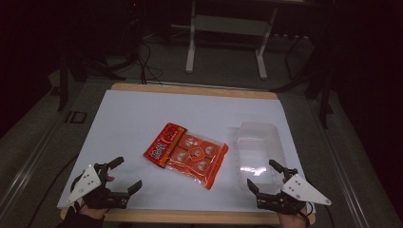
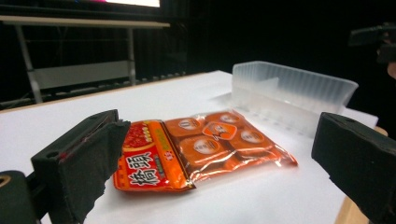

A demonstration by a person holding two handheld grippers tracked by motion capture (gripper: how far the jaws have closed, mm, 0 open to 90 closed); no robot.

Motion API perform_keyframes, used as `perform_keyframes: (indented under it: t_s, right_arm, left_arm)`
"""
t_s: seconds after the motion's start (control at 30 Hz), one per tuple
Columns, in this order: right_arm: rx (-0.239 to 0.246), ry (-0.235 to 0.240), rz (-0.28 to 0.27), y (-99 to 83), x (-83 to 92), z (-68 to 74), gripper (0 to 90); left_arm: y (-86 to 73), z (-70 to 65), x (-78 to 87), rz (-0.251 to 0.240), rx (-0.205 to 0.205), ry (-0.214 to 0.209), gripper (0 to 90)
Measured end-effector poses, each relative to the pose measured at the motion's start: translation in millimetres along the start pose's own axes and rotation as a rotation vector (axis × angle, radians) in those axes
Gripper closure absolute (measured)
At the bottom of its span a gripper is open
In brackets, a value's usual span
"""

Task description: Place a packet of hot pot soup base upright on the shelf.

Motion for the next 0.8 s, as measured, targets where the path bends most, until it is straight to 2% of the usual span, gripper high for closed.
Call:
perform_keyframes:
  t_s: [0.23, 0.3, 0.43, 0.53, 0.73, 0.8]
  right_arm:
    - [0.012, -0.026, 0.033, -3.7, -1.7, -2.3, 10.0]
    - [0.019, -0.022, 0.037, -3.7, -2.0, -0.6, 10.0]
    - [0.02, -0.013, 0.03, -2.9, -2.3, 1.2, 9.9]
    - [0.028, 0.007, 0.029, -2.7, -2.9, 4.9, 9.9]
    - [0.046, 0.038, -0.001, 0.4, -1.2, 14.0, 9.9]
    - [0.049, 0.044, -0.001, 0.3, -1.7, 15.8, 9.9]
  left_arm:
    - [1.0, -7.9, -2.2, 0.012, -0.01, -0.037, 2.0]
    - [1.1, -9.6, -2.5, 0.016, -0.012, -0.043, 1.9]
    - [1.8, -14.1, -3.6, 0.036, 0.01, -0.09, 1.9]
    - [0.6, -16.4, -6.5, 0.062, -0.003, -0.089, 2.0]
    - [1.9, -18.5, -10.8, 0.076, -0.004, -0.086, 2.0]
    - [2.5, -17.4, -13.8, 0.087, -0.007, -0.072, 2.0]
Point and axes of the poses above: each handheld gripper's, and its own axes: x roughly backward along the jaws, y roughly out of its top, z roughly to its left, the point moved 7 cm from there along -x, roughly forward along the jaws, and after that the axes turned 9 degrees about -x, right-handed, at the moved point
